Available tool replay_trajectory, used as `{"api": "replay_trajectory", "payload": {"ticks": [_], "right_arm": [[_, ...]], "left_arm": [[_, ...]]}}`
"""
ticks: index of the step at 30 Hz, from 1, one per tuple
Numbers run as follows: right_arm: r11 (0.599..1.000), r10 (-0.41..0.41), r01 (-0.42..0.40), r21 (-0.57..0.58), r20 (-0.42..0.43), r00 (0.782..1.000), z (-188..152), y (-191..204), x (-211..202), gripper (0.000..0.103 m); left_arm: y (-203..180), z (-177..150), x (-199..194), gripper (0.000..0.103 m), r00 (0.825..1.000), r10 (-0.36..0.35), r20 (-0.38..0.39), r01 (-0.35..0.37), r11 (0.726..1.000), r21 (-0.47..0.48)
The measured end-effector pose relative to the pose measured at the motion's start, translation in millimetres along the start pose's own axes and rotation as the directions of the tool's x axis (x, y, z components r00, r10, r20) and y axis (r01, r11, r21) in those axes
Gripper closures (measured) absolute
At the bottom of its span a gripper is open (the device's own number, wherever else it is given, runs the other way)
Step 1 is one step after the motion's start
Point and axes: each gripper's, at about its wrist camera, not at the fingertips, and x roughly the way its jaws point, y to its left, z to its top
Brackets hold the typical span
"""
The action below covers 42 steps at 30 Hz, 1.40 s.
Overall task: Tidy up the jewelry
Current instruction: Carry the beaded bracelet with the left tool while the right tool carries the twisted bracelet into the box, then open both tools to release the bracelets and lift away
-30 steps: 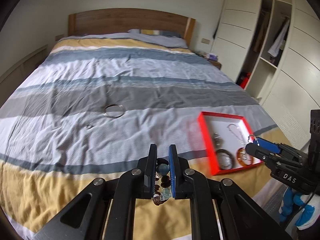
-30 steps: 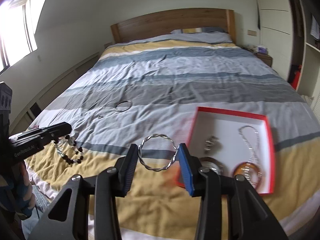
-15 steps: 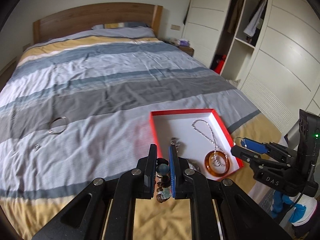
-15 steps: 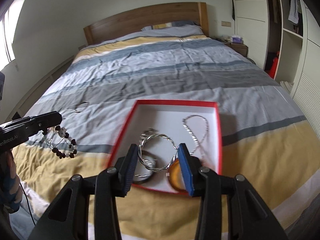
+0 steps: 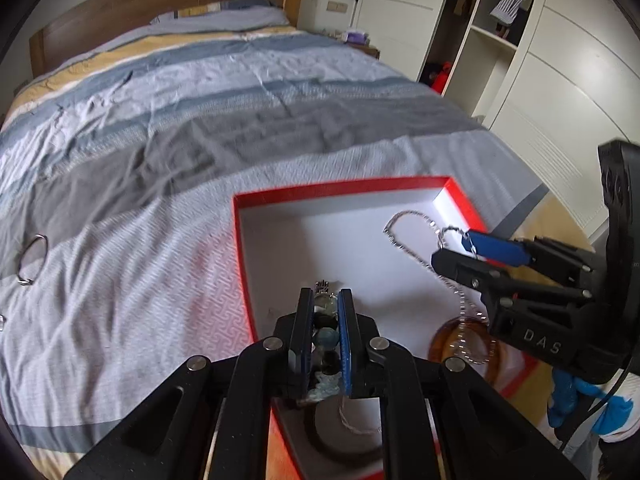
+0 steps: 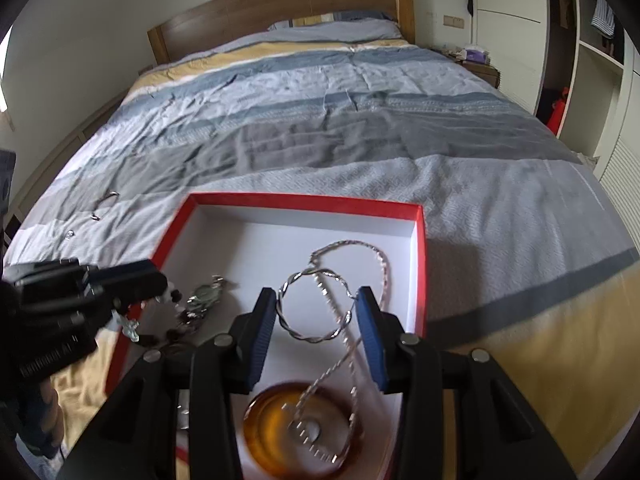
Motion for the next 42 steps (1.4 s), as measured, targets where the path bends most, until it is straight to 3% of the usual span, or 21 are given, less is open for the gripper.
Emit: {"api": "replay_trajectory", "payload": {"ticks": [8, 19, 25, 29, 42], "right_arm": [[0.999, -0.011, 0.008, -0.05, -0.071, 0.997, -8.9, 2.7, 32.6, 0.064], [0.986, -0.062, 0.046, -0.161, -0.099, 0.993, -15.3, 14.0, 35.7, 0.062], [0.991, -0.05, 0.037, -0.126, -0.101, 0.994, -13.2, 10.5, 27.7, 0.062], [0.994, -0.048, 0.04, -0.1, -0.08, 0.996, -12.3, 6.4, 11.9, 0.062], [1.0, -0.015, 0.015, -0.028, 0.012, 1.0, -16.3, 13.6, -67.4, 0.061]], "left_arm": [[7.3, -3.9, 25.7, 0.092, 1.0, 0.021, -0.019, -0.021, 1.0, 0.002], [12.3, -3.7, 24.7, 0.089, 0.999, 0.028, -0.021, -0.028, 1.0, -0.005], [10.0, -1.3, 19.0, 0.067, 0.999, -0.015, -0.034, 0.015, 1.0, -0.022], [1.7, 1.1, 5.3, 0.045, 1.0, -0.007, -0.007, 0.007, 1.0, -0.017], [-7.7, -6.7, -76.8, 0.039, 0.998, 0.021, 0.055, -0.02, 1.0, -0.024]]}}
